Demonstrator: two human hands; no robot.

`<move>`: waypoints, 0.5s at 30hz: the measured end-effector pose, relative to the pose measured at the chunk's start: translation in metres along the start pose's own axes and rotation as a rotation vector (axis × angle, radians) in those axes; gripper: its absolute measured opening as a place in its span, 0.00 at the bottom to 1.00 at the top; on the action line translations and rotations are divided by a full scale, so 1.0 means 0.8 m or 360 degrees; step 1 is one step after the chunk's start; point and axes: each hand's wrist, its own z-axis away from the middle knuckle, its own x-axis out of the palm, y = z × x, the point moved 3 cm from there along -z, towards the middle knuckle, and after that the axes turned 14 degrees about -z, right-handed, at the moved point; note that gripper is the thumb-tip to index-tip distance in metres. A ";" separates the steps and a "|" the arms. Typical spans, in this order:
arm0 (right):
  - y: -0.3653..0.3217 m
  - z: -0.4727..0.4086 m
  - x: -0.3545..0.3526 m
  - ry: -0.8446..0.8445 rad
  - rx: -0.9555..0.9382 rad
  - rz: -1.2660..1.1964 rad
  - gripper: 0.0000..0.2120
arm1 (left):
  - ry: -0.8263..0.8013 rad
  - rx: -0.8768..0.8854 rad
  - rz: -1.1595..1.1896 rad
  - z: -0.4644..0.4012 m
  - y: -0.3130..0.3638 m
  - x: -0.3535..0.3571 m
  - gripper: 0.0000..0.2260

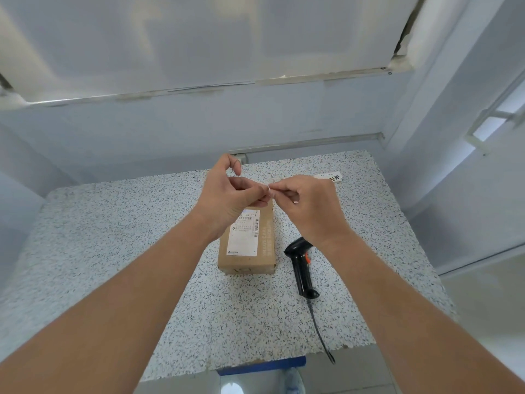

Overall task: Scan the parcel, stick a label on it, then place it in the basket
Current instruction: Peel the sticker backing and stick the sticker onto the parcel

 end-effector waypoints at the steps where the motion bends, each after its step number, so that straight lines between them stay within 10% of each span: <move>1: -0.001 0.000 -0.002 -0.0011 -0.0012 0.0026 0.06 | -0.0003 0.0004 -0.0007 0.000 0.001 0.001 0.24; 15: -0.013 0.006 -0.020 0.0007 0.0302 -0.0173 0.06 | -0.0030 0.0159 -0.0081 0.011 0.016 0.013 0.24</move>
